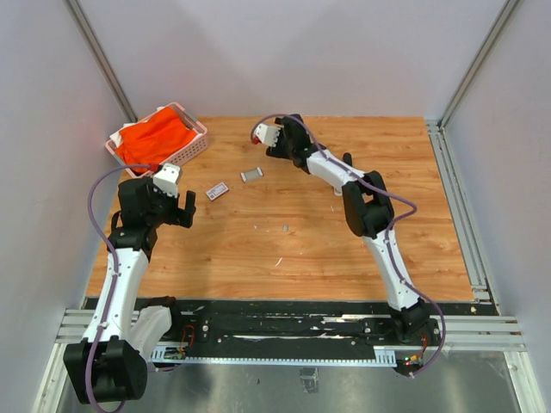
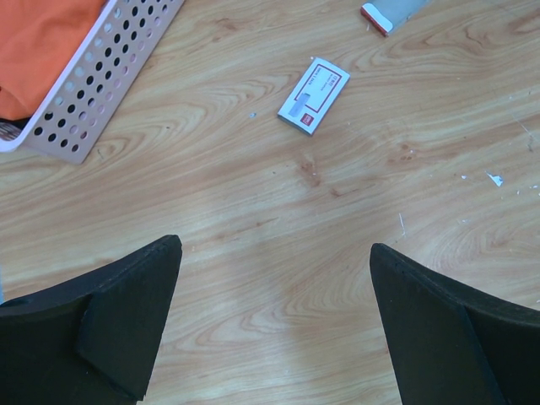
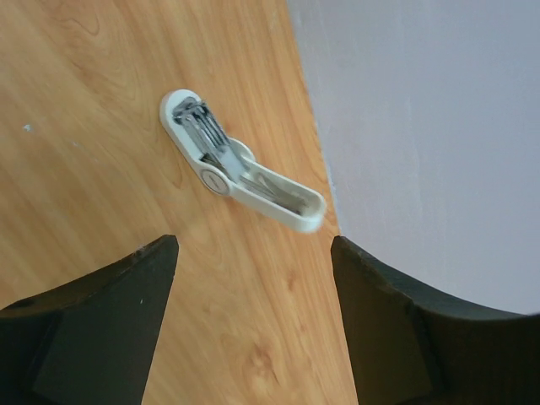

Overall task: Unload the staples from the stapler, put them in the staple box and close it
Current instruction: Place the stapler at the center of the board, then move the stapler to the center of the board.

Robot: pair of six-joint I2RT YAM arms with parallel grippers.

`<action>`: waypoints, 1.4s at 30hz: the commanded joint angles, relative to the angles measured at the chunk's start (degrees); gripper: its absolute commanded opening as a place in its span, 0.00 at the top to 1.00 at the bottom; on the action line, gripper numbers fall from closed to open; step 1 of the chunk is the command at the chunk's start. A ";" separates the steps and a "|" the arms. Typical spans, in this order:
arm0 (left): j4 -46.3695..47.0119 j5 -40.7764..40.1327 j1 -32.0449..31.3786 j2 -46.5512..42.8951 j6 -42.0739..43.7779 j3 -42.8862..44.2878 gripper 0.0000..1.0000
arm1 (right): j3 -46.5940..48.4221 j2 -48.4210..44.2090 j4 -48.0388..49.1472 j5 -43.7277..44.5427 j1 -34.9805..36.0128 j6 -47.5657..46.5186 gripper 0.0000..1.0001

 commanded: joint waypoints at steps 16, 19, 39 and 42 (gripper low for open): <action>0.43 4.49 0.40 -4.97 -0.44 0.00 0.02 | -30.13 -41.92 -19.78 -4.99 -6.20 42.15 0.25; 0.18 5.41 0.40 -5.69 -0.45 0.05 0.02 | -33.83 -43.01 -19.37 -3.73 -8.42 47.32 0.25; 0.08 7.68 0.46 -5.97 -0.04 -0.44 0.02 | -37.27 -37.68 -17.32 -3.38 -12.00 56.39 0.38; -0.05 7.22 0.42 -5.92 -0.03 -0.35 0.02 | -37.86 -36.52 -16.29 -2.06 -10.95 56.49 0.38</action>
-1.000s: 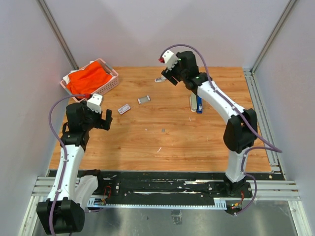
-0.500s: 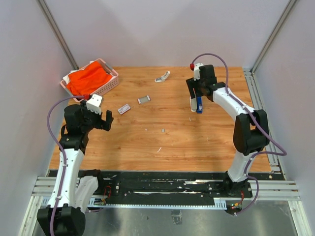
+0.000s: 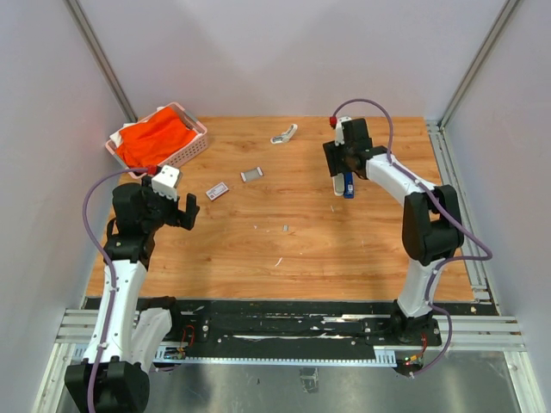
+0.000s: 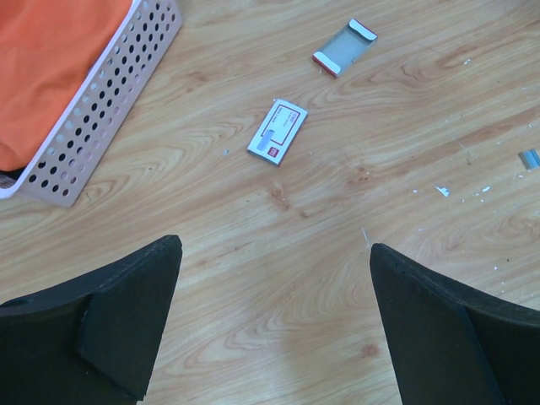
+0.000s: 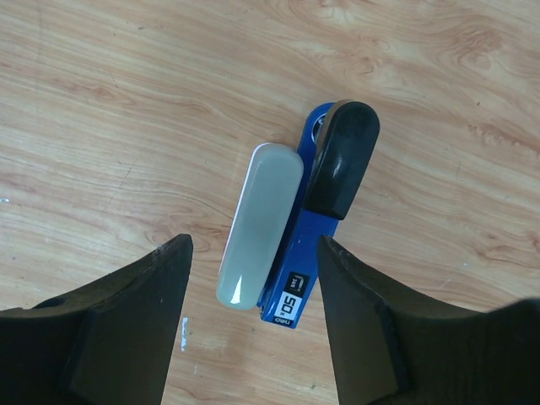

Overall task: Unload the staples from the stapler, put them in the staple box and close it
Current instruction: Move the stapler to the center of the board.

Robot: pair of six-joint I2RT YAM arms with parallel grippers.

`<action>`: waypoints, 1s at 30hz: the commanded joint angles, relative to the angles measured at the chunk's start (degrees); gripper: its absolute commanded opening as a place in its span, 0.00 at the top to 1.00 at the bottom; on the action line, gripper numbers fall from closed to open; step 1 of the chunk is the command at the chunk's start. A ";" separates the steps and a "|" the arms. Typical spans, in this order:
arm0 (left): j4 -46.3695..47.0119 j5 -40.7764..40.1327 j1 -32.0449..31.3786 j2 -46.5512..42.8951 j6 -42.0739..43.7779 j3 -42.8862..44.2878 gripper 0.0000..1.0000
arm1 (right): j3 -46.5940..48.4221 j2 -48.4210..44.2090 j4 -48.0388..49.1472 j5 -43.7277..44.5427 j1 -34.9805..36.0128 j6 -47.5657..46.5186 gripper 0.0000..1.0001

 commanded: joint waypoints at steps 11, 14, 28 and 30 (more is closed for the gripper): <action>0.52 1.07 0.43 -0.27 0.14 -0.65 0.02 | -0.97 3.44 3.31 4.77 3.18 3.17 0.38; 0.54 0.80 0.46 -0.42 0.29 -0.68 0.02 | -1.32 4.01 3.48 4.54 3.20 3.48 0.38; 0.41 0.54 0.41 -0.65 0.32 -0.77 0.02 | -2.45 4.20 4.03 5.70 3.12 3.43 0.37; 0.38 0.46 0.41 -0.64 0.30 -0.74 0.02 | -2.41 4.33 4.12 6.11 3.11 3.44 0.37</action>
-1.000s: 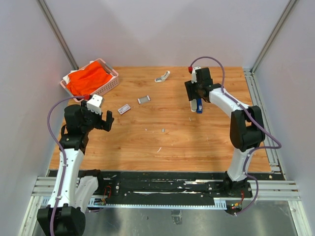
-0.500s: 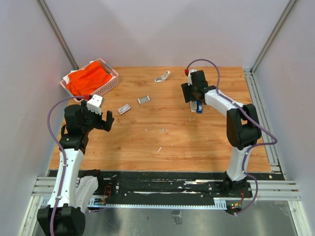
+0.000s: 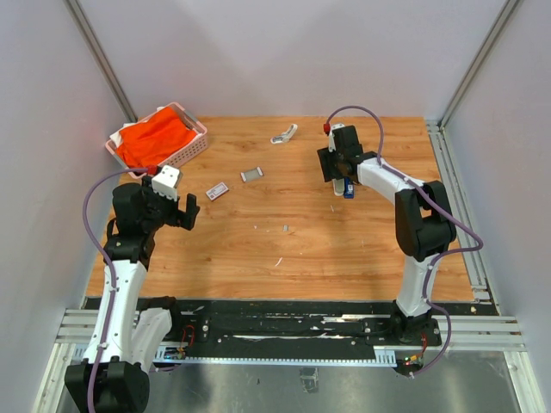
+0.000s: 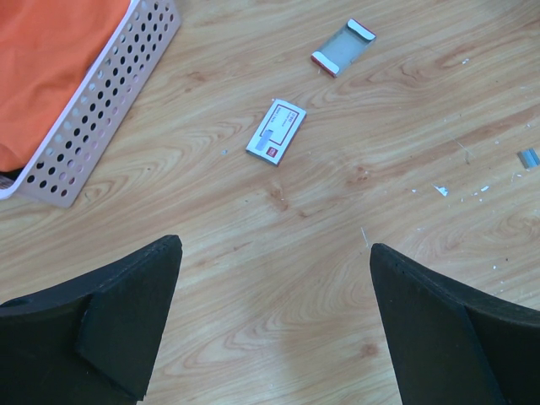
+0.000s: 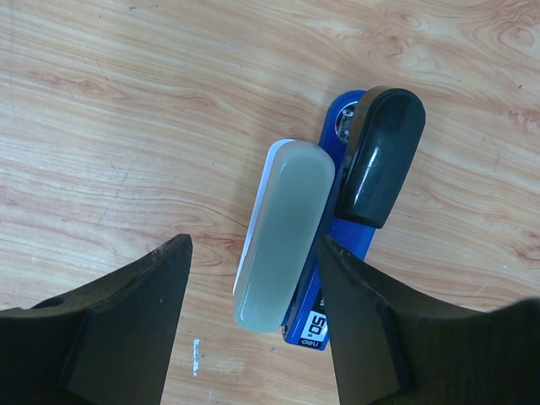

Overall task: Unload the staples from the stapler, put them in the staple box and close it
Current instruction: Move the stapler to the center of the board.

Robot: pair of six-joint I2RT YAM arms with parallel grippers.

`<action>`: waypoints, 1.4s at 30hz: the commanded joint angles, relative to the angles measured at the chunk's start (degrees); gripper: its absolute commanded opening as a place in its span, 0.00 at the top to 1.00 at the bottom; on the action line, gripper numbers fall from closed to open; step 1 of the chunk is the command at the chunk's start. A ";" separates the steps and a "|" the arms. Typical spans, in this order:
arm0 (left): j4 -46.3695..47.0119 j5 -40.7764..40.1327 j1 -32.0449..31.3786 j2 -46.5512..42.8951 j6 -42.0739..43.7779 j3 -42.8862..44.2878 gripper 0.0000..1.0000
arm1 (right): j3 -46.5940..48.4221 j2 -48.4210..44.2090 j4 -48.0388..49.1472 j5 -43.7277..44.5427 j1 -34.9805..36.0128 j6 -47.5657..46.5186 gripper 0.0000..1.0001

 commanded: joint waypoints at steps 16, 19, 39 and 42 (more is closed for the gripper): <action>0.43 0.35 0.41 -0.33 0.22 -0.78 0.02 | -1.00 1.62 0.90 1.75 0.56 1.17 0.37; 0.45 0.35 0.44 -0.28 0.34 -0.83 0.02 | -1.05 1.82 0.83 2.08 0.51 1.09 0.37; 0.44 0.44 0.46 -0.50 0.31 -0.83 0.02 | -0.44 4.64 0.11 2.58 0.58 0.08 0.42; 0.45 0.44 0.47 -0.62 0.31 -0.87 0.02 | -0.34 4.57 0.07 2.54 0.60 -0.21 0.45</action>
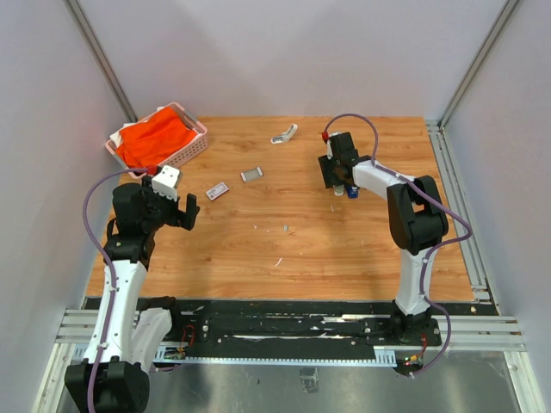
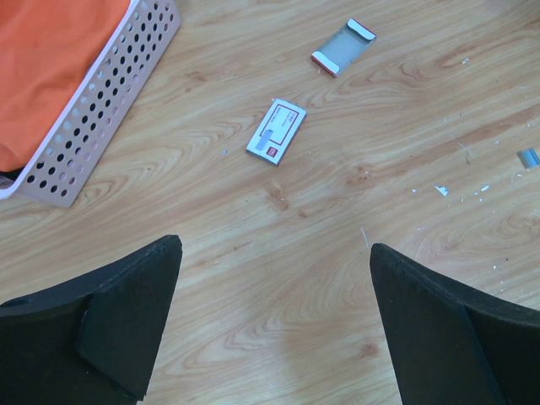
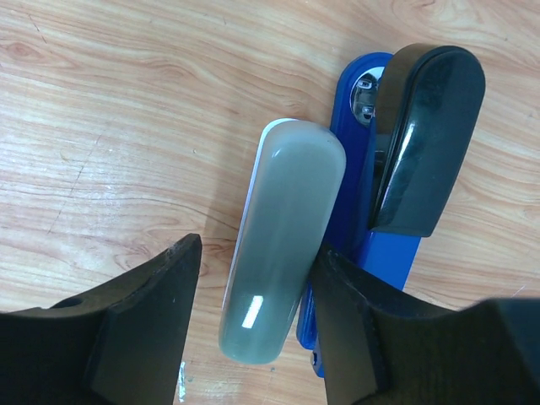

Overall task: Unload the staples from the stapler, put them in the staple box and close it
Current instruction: Move the stapler to the center of the board.

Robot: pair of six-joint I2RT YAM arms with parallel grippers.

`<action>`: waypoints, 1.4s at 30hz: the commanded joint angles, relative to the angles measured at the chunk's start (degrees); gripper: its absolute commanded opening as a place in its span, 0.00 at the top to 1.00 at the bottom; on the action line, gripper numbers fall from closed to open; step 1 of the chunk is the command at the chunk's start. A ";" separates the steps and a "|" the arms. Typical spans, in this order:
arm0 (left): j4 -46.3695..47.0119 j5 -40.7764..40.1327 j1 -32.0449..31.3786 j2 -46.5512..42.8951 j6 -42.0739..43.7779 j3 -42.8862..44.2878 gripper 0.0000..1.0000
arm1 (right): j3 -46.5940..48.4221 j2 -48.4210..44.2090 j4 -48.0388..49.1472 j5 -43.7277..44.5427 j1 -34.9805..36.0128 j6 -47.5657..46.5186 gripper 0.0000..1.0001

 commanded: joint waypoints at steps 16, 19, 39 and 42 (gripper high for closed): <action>0.25 0.39 0.47 -1.02 0.44 -0.79 0.02 | 0.47 -1.53 -0.45 -1.44 1.83 -4.83 0.72; 0.22 0.44 0.45 -1.10 0.43 -0.74 0.02 | 0.48 -2.14 -0.18 -6.06 2.92 -7.03 0.73; 0.01 0.61 0.48 -1.56 0.62 -0.80 0.02 | 4.42 -0.22 -11.57 -34.30 9.60 -26.14 0.68; 0.02 0.72 0.40 -1.63 0.54 -0.77 0.02 | 4.68 0.29 -12.66 -33.01 10.89 -28.82 0.67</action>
